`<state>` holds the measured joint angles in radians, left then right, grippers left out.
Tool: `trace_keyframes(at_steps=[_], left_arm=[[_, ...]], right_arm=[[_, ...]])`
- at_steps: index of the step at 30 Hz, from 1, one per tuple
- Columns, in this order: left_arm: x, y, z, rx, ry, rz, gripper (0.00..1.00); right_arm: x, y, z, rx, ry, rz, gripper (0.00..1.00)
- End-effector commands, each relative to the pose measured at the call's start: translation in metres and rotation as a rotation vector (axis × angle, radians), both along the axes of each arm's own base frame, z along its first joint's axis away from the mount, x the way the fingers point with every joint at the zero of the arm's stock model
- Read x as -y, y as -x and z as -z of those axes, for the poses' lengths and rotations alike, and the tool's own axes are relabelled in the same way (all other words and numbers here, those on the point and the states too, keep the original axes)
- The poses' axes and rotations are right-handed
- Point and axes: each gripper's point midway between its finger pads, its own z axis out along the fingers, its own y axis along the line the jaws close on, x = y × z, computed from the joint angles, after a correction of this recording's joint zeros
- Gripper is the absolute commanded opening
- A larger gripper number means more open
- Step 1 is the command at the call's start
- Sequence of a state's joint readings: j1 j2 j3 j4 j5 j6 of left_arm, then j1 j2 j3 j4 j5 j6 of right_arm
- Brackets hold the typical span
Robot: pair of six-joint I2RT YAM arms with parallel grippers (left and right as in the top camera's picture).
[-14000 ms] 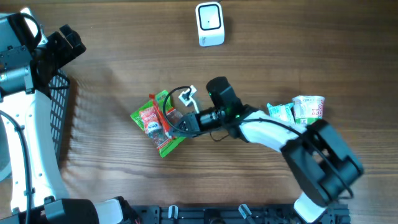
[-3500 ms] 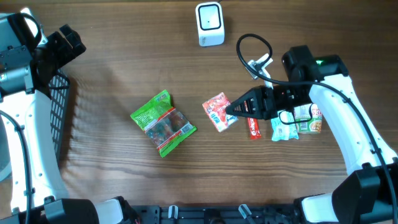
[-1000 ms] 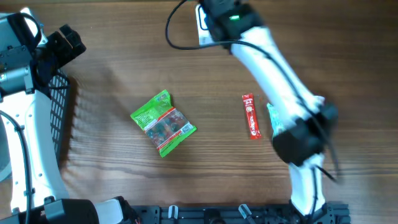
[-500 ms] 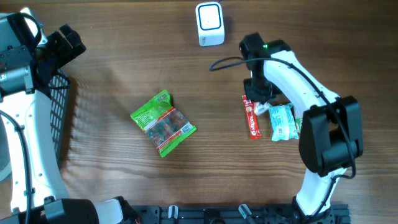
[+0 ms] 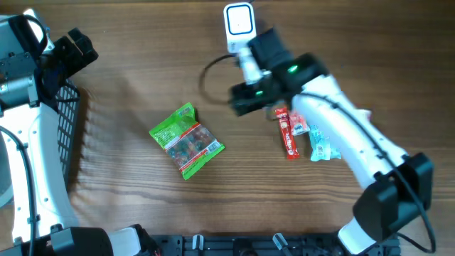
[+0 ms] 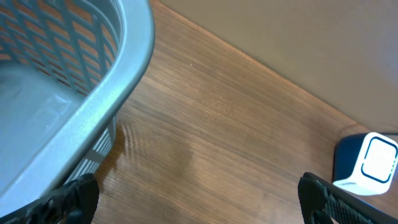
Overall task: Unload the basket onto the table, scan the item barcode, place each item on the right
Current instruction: 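Reach right gripper to the green gummy bag and grasp it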
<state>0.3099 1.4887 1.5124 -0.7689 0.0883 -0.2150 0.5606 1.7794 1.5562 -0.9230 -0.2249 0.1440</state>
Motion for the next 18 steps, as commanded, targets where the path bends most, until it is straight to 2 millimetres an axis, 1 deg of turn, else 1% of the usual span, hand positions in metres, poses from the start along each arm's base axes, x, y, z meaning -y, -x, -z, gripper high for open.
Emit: trace_keyframes(at_steps=[1, 2, 4, 5, 6, 7, 8, 9, 11, 12, 13, 14, 15, 16, 18], left_arm=[[0.001, -0.001, -0.007, 0.018, 0.002, 0.003, 1.00], [0.001, -0.001, -0.007, 0.018, 0.002, 0.003, 1.00], [0.001, -0.001, -0.007, 0.018, 0.002, 0.003, 1.00], [0.001, -0.001, -0.007, 0.018, 0.002, 0.003, 1.00], [0.001, -0.001, -0.007, 0.018, 0.002, 0.003, 1.00], [0.001, -0.001, -0.007, 0.018, 0.002, 0.003, 1.00], [0.001, -0.001, -0.007, 0.018, 0.002, 0.003, 1.00], [0.001, -0.001, -0.007, 0.017, 0.001, 0.003, 1.00], [0.001, -0.001, -0.007, 0.018, 0.002, 0.003, 1.00], [0.001, -0.001, -0.007, 0.018, 0.002, 0.003, 1.00], [0.001, -0.001, -0.007, 0.018, 0.002, 0.003, 1.00], [0.001, -0.001, -0.007, 0.018, 0.002, 0.003, 1.00], [0.001, -0.001, -0.007, 0.018, 0.002, 0.003, 1.00], [0.001, -0.001, -0.007, 0.018, 0.002, 0.003, 1.00], [0.001, -0.001, -0.007, 0.018, 0.002, 0.003, 1.00]], right_arm=[[-0.074, 0.032, 0.013, 0.029, -0.116, -0.242, 0.81], [-0.085, 0.033, 0.015, 0.059, -0.114, -0.275, 0.78], [-0.115, 0.036, 0.030, 0.124, -0.098, -0.328, 0.57], [-0.135, 0.039, 0.040, 0.149, -0.110, -0.358, 0.51], [-0.154, 0.041, 0.053, 0.164, -0.130, -0.377, 0.38], [-0.165, 0.040, 0.062, 0.168, -0.144, -0.372, 0.34], [-0.178, 0.036, 0.081, 0.174, -0.154, -0.359, 0.27], [-0.184, 0.034, 0.094, 0.177, -0.158, -0.362, 0.20], [-0.190, 0.030, 0.115, 0.177, -0.158, -0.361, 0.14], [-0.189, 0.026, 0.127, 0.173, -0.143, -0.333, 0.13], [-0.179, 0.017, 0.138, 0.170, -0.090, -0.258, 0.13], [-0.169, 0.012, 0.143, 0.166, -0.051, -0.210, 0.11], [-0.149, 0.004, 0.144, 0.158, 0.016, -0.135, 0.11], [-0.129, 0.002, 0.144, 0.127, 0.072, -0.075, 0.11], [-0.089, 0.009, 0.145, 0.020, 0.166, 0.015, 0.11]])
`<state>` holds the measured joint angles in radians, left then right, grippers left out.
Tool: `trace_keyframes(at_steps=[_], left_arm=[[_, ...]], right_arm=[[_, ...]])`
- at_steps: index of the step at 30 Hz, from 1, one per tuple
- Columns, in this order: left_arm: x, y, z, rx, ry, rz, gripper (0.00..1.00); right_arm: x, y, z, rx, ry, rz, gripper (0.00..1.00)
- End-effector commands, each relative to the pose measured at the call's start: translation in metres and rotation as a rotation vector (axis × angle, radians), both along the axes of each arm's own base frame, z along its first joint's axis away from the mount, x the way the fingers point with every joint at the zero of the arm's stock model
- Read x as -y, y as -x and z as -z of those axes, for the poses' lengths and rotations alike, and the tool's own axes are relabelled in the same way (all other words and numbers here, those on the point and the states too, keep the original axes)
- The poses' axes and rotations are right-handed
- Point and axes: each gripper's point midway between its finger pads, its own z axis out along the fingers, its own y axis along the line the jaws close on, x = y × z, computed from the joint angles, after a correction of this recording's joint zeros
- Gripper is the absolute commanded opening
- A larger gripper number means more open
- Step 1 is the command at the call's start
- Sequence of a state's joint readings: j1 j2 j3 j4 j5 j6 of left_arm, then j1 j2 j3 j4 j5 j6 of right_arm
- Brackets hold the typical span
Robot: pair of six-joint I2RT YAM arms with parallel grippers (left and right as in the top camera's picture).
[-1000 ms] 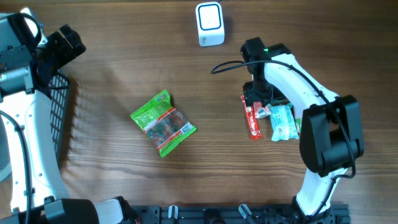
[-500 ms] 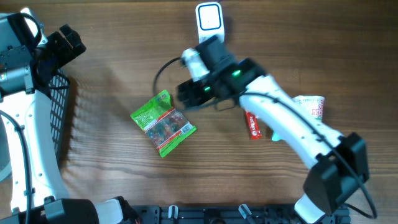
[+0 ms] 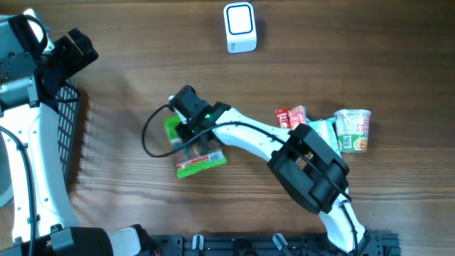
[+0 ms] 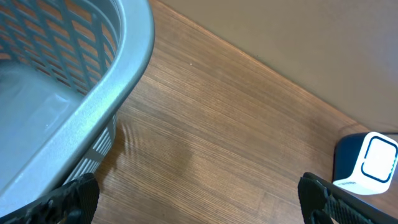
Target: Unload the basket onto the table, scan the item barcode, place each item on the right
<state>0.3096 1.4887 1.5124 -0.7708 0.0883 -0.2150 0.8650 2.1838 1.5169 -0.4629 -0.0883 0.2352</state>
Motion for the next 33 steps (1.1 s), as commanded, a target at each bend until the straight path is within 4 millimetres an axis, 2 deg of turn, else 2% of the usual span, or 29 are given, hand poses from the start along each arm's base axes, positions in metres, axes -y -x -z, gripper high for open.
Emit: trace_keyframes(at_steps=[1, 4, 6, 7, 8, 10, 12, 13, 14, 15, 16, 17, 18, 19, 21, 24, 26, 28, 30, 33], left_arm=[[0.000, -0.001, -0.007, 0.019, 0.001, 0.003, 1.00], [0.000, -0.001, -0.007, 0.019, 0.001, 0.003, 1.00], [0.000, -0.001, -0.007, 0.019, 0.001, 0.003, 1.00], [0.000, -0.001, -0.007, 0.019, 0.001, 0.003, 1.00], [0.000, -0.001, -0.007, 0.019, 0.001, 0.003, 1.00], [0.000, -0.001, -0.007, 0.019, 0.001, 0.002, 1.00], [0.000, -0.001, -0.007, 0.019, 0.001, 0.003, 1.00], [0.000, -0.001, -0.007, 0.019, 0.001, 0.003, 1.00], [0.000, -0.001, -0.007, 0.019, 0.001, 0.003, 1.00], [0.000, -0.001, -0.007, 0.019, 0.001, 0.003, 1.00], [0.000, -0.001, -0.007, 0.019, 0.001, 0.003, 1.00], [0.000, -0.001, -0.007, 0.019, 0.001, 0.003, 1.00], [0.000, -0.001, -0.007, 0.019, 0.001, 0.003, 1.00], [0.000, -0.001, -0.007, 0.019, 0.001, 0.003, 1.00], [0.000, -0.001, -0.007, 0.019, 0.001, 0.003, 1.00], [0.000, -0.001, -0.007, 0.019, 0.001, 0.003, 1.00], [0.000, -0.001, -0.007, 0.019, 0.001, 0.003, 1.00], [0.000, -0.001, -0.007, 0.019, 0.001, 0.003, 1.00], [0.000, -0.001, -0.007, 0.019, 0.001, 0.003, 1.00], [0.000, -0.001, -0.007, 0.019, 0.001, 0.003, 1.00]], right_arm=[[0.065, -0.010, -0.007, -0.072, 0.144, 0.222, 0.11], [0.112, 0.020, 0.001, -0.233, 0.301, 0.317, 0.24], [0.121, 0.035, -0.001, -0.297, 0.338, 0.302, 0.31], [0.117, 0.038, -0.006, -0.302, 0.318, 0.252, 0.33], [0.111, 0.037, -0.019, -0.292, 0.282, 0.219, 0.35], [0.100, 0.030, -0.061, -0.229, 0.182, 0.203, 0.46], [0.098, 0.028, -0.099, -0.168, 0.111, 0.202, 0.65], [0.098, 0.029, -0.113, -0.155, 0.080, 0.206, 0.99], [0.096, 0.033, -0.124, -0.153, 0.049, 0.189, 1.00], [0.093, 0.042, -0.128, -0.187, 0.029, 0.170, 1.00], [0.086, 0.051, -0.126, -0.223, 0.007, 0.145, 0.91], [0.080, 0.059, -0.121, -0.238, 0.007, 0.124, 0.69], [0.074, 0.069, -0.112, -0.248, 0.017, 0.104, 0.29], [0.069, 0.079, -0.104, -0.265, 0.023, 0.110, 0.04], [0.053, 0.097, -0.089, -0.278, 0.013, 0.110, 0.04], [0.033, 0.109, -0.071, -0.246, -0.035, 0.079, 0.04], [0.038, 0.109, -0.041, -0.266, -0.020, 0.224, 0.04], [0.045, 0.114, -0.020, -0.287, 0.005, 0.253, 0.04], [0.045, 0.113, -0.008, -0.287, 0.012, 0.254, 0.04], [0.047, 0.097, 0.002, -0.222, 0.026, 0.320, 0.04]])
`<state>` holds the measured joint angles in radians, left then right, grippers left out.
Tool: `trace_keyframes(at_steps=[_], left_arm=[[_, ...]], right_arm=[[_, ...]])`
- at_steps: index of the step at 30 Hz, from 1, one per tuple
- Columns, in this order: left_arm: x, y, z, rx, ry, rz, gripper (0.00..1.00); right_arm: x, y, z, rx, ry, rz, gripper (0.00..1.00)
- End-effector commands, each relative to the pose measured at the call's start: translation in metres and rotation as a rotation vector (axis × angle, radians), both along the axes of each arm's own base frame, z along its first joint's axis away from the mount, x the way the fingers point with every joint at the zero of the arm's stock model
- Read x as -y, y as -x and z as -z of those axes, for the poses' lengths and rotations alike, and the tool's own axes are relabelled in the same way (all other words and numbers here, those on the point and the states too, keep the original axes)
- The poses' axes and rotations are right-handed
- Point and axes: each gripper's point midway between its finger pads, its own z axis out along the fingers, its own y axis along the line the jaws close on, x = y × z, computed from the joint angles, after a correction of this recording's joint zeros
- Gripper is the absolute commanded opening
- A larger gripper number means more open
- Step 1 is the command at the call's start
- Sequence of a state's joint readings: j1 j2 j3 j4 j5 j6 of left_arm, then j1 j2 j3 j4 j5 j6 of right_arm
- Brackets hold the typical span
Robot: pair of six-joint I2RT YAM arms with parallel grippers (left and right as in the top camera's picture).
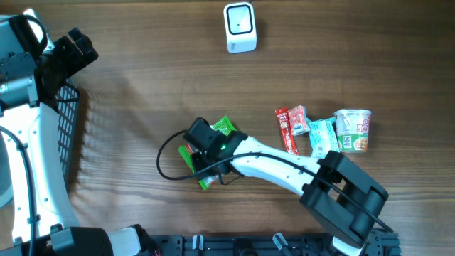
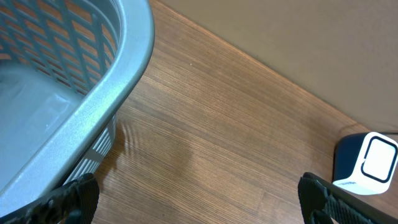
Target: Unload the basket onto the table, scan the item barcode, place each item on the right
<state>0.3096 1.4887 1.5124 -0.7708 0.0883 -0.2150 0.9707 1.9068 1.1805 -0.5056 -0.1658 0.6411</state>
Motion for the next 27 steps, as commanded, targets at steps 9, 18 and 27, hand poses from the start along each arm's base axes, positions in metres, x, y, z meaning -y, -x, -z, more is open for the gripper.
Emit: trace_keyframes(at_steps=[9, 18, 27], left_arm=[[0.000, -0.001, -0.007, 0.019, 0.001, 0.003, 1.00], [0.000, -0.001, -0.007, 0.019, 0.001, 0.003, 1.00], [0.000, -0.001, -0.007, 0.019, 0.001, 0.003, 1.00]], right_arm=[[-0.004, -0.067, -0.055, 0.216, -0.056, -0.061, 0.50], [0.095, -0.106, -0.063, 0.291, 0.234, -0.131, 1.00], [0.097, -0.109, -0.024, 0.255, 0.292, -0.141, 1.00]])
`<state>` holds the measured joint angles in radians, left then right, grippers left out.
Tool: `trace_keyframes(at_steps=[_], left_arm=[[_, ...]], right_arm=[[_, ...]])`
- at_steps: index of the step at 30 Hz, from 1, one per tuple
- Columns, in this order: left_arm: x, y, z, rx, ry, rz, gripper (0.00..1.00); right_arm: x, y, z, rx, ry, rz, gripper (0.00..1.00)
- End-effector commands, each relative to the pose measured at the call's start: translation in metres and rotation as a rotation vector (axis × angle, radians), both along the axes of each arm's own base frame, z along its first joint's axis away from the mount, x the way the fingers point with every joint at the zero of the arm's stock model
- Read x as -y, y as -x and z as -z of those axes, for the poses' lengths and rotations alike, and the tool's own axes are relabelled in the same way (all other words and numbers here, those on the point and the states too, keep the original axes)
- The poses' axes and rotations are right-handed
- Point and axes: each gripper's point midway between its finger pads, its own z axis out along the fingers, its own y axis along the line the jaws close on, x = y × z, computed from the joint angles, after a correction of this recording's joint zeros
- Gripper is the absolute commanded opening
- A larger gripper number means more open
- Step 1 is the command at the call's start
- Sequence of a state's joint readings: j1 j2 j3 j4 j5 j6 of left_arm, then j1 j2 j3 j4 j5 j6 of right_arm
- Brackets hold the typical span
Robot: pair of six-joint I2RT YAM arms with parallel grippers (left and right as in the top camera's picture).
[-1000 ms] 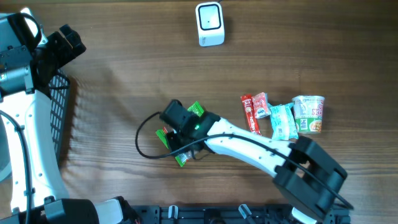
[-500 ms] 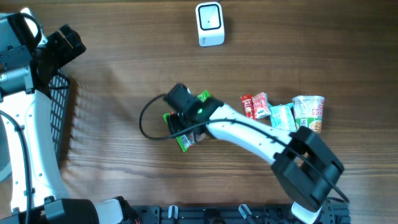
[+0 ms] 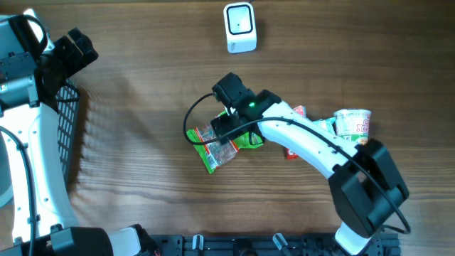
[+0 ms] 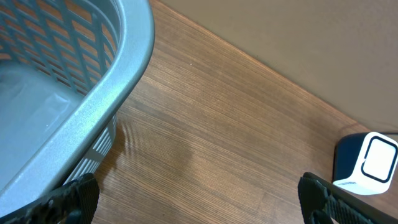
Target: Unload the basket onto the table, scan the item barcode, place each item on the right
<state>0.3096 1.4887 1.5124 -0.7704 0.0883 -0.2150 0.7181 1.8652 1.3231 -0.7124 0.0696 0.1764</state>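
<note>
A green snack packet (image 3: pixel 222 147) hangs tilted just right of the table's middle, its clear end to the lower left. My right gripper (image 3: pixel 226 126) sits on the packet's upper edge and looks shut on it; the fingertips themselves are hidden under the wrist. The white barcode scanner (image 3: pixel 239 27) stands at the far edge of the table, well above the packet, and shows again as the scanner (image 4: pixel 370 163) at the right of the left wrist view. My left gripper (image 4: pixel 199 199) is open over bare wood beside the basket, with nothing between its fingers.
A grey mesh basket (image 4: pixel 74 81) stands at the table's left edge under the left arm. To the right of the packet lie red sachets (image 3: pixel 292 131), a teal packet (image 3: pixel 325 128) and a noodle cup (image 3: pixel 353 130). A black cable (image 3: pixel 193 121) loops off the right wrist.
My right gripper has moved up and to the right, from left of the table's middle toward the scanner, and the green packet has come with it and turned. The left arm has not moved.
My right gripper was first up by the scanner while the green packet lay flat left of centre. Then it was down on the packet. Then gripper and packet were lower and the packet turned. Now both are nearer the middle. The left arm stayed still throughout.
</note>
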Motion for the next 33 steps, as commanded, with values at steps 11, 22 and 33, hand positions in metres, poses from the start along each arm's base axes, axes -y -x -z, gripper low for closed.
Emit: trace_keyframes(at_steps=[11, 22, 33], left_arm=[[0.000, -0.001, -0.007, 0.019, 0.001, 0.003, 1.00], [0.000, -0.001, -0.007, 0.019, 0.001, 0.003, 1.00], [0.000, -0.001, -0.007, 0.019, 0.001, 0.003, 1.00]], right_arm=[[-0.005, 0.029, 0.069, -0.260, -0.024, 0.133, 1.00], [0.021, -0.010, 0.008, -0.180, -0.154, 0.126, 0.04], [0.004, -0.001, 0.000, -0.215, -0.261, 0.062, 0.04]])
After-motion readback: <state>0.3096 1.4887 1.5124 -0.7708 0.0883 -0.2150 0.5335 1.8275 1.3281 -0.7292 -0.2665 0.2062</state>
